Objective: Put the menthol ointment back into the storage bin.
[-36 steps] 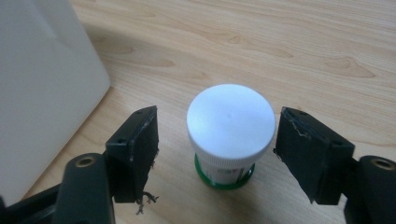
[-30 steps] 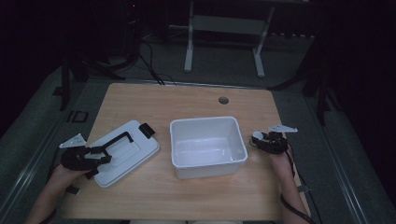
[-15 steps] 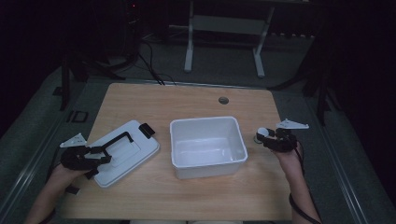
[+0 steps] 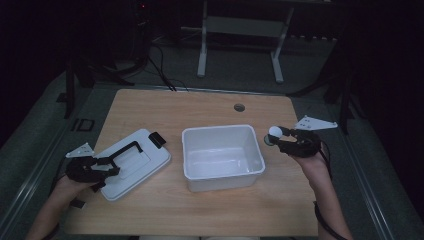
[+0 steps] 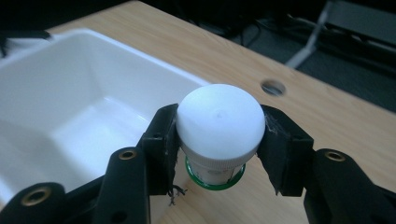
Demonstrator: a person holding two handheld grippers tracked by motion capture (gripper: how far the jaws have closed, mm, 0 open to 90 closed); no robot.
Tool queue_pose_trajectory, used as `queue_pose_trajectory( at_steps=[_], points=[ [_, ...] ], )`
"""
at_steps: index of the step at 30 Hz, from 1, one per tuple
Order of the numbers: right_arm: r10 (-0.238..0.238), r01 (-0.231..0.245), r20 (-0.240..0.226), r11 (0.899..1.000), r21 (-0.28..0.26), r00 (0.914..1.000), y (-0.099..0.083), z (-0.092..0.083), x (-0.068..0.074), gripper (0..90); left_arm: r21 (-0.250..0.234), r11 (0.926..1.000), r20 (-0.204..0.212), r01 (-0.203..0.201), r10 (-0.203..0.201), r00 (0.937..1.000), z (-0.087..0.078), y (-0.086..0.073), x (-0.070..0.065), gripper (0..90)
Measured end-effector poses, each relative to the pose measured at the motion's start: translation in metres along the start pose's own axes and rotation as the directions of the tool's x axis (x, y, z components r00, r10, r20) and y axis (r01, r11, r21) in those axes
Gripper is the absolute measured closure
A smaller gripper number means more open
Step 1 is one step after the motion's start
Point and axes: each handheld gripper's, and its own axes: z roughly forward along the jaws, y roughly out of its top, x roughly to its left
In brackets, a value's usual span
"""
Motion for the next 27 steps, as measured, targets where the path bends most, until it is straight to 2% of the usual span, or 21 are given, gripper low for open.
queue_pose_trajectory(
  at_steps=[4, 8, 10, 14, 17, 19, 22, 23, 24, 25, 26, 27],
  points=[
    [-0.029, 0.027, -0.059, 0.999, -0.025, 0.9978, 0.016, -0.001, 0.013, 50.2, -0.009, 0.9999, 0.006, 0.006, -0.006, 1.0, -0.002, 0.001, 0.0, 32.8],
    [-0.072, 0.069, -0.124, 0.997, -0.028, 0.9896, 0.029, 0.005, 0.029, 50.2, 0.003, 1.0, 0.003, 0.001, -0.001, 1.0, -0.002, 0.001, 0.0, 32.9],
    [-0.078, 0.074, -0.177, 0.997, -0.032, 0.9811, 0.033, 0.01, 0.036, 50.2, 0.005, 1.0, 0.013, 0.004, -0.004, 0.9999, -0.001, 0.0, 0.0, 32.9],
    [-0.111, 0.108, -0.239, 0.994, -0.025, 0.9648, 0.038, 0.025, 0.049, 50.2, 0.015, 0.9999, 0.014, -0.001, 0.001, 0.9999, 0.0, -0.001, -0.001, 32.9],
    [-0.136, 0.142, -0.284, 0.99, 0.0, 0.9491, 0.042, 0.038, 0.058, 50.2, 0.012, 0.9999, 0.008, -0.005, 0.005, 1.0, 0.0, -0.001, -0.001, 32.9],
    [-0.142, 0.152, -0.334, 0.988, 0.005, 0.932, 0.044, 0.046, 0.063, 50.2, 0.008, 0.9999, 0.009, -0.007, 0.007, 0.9999, -0.001, -0.001, 0.0, 32.9],
    [-0.166, 0.189, -0.38, 0.982, 0.022, 0.9099, 0.045, 0.057, 0.073, 50.2, 0.005, 1.0, 0.007, -0.007, 0.007, 1.0, -0.002, -0.001, 0.0, 32.9],
    [-0.166, 0.189, -0.38, 0.982, 0.022, 0.9099, 0.045, 0.057, 0.073, 50.2, 0.005, 1.0, 0.007, -0.007, 0.007, 1.0, -0.002, -0.001, 0.0, 32.9],
    [-0.172, 0.199, -0.394, 0.98, 0.027, 0.903, 0.046, 0.061, 0.076, 50.2, 0.002, 1.0, 0.005, -0.006, 0.006, 1.0, -0.002, -0.001, 0.001, 32.9],
    [-0.207, 0.24, -0.414, 0.97, 0.028, 0.8866, 0.046, 0.068, 0.084, 50.2, 0.001, 1.0, 0.006, -0.006, 0.006, 1.0, -0.002, -0.001, 0.001, 32.9],
    [-0.223, 0.257, -0.428, 0.966, 0.022, 0.8756, 0.045, 0.072, 0.088, 50.2, 0.001, 1.0, 0.005, -0.006, 0.006, 1.0, -0.002, -0.001, 0.001, 32.9],
    [-0.228, 0.265, -0.44, 0.964, 0.024, 0.8688, 0.045, 0.075, 0.09, 50.2, 0.001, 1.0, 0.007, -0.005, 0.005, 1.0, -0.002, -0.002, 0.001, 32.9]
  ],
)
